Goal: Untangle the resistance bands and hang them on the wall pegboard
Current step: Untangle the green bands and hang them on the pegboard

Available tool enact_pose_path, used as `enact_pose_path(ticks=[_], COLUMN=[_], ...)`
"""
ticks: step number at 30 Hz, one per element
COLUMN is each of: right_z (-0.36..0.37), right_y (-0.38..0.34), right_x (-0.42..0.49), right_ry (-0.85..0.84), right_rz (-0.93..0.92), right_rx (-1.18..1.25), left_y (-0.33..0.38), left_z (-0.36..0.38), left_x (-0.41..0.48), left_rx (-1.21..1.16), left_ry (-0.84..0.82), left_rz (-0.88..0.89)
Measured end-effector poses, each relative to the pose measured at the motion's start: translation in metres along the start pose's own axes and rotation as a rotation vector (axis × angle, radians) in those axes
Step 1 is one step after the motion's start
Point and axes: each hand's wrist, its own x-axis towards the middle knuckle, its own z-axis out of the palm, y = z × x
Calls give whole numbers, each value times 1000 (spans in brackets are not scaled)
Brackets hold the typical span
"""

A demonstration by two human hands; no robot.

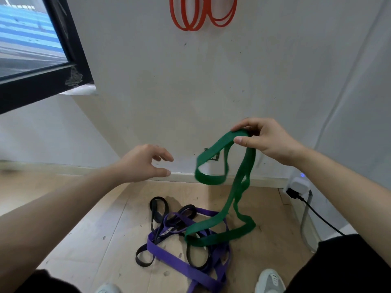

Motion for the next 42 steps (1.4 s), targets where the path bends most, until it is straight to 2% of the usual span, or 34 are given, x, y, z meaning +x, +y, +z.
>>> enact_pose_path(ticks=[6, 15, 20, 30, 35, 42], right_z=[20, 36, 46, 86, 92, 58], right_y=[-15, -32, -19, 31, 48, 20], right_x=[2, 1, 7, 15, 17, 25], right_ry=[-92, -212, -298, -340, -415, -220], right_rz=[-37, -57, 4, 163, 200, 219], right_rx=[-20, 7, 34, -173, -298, 8], left_y=[39, 81, 80, 50, 18, -40], left_z=[14, 23, 8, -16, -34, -37], left_x=[5, 11, 8, 3, -3, -19], left_rx=[-303, -522, -630, -823, -814, -535], left_ry=[86, 71, 107, 270, 341, 168], left_rz=[69, 198, 160, 18, -10, -180])
